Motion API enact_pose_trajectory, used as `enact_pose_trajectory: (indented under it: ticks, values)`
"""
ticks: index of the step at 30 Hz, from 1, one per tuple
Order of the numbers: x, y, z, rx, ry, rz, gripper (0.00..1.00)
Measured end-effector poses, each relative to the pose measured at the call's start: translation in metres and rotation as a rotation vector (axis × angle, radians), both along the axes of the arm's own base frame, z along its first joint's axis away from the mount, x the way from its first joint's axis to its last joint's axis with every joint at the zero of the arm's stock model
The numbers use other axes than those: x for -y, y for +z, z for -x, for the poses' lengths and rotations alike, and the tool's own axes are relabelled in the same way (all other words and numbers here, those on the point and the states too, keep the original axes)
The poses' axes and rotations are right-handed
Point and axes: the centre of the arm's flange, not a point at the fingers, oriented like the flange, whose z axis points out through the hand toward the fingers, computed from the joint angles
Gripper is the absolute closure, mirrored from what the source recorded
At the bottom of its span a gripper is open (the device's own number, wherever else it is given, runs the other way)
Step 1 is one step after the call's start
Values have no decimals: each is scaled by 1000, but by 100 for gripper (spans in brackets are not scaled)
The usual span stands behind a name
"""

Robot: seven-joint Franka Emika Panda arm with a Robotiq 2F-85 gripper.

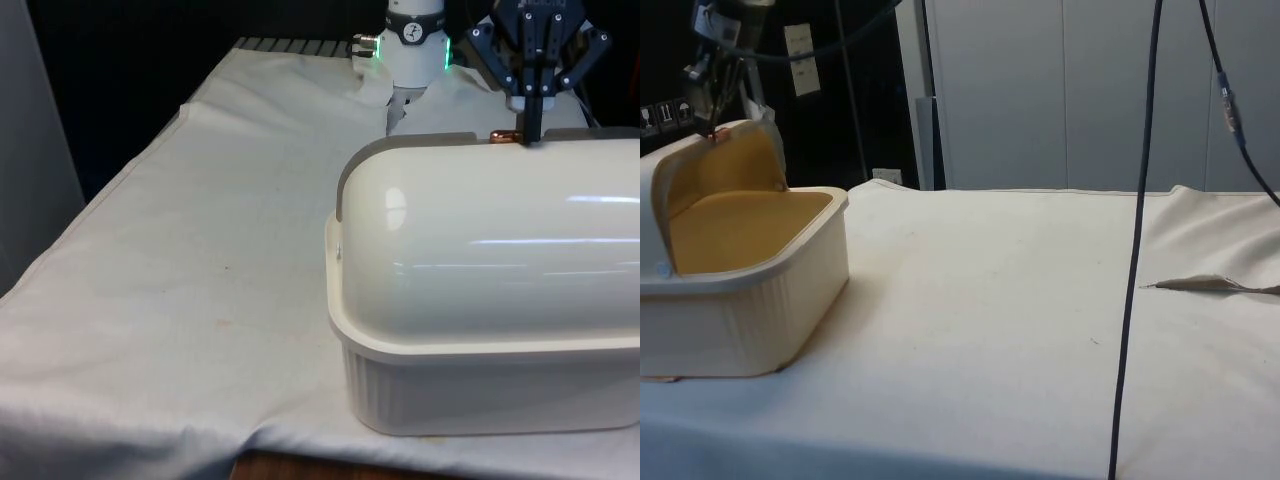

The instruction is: Open the lid, then close it.

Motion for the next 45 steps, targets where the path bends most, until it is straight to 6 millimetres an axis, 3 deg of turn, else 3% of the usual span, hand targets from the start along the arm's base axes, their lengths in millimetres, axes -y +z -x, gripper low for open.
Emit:
enact_pose_trajectory:
  ticks: [45]
  values:
    - [3,-20,45,-139,1,6,100]
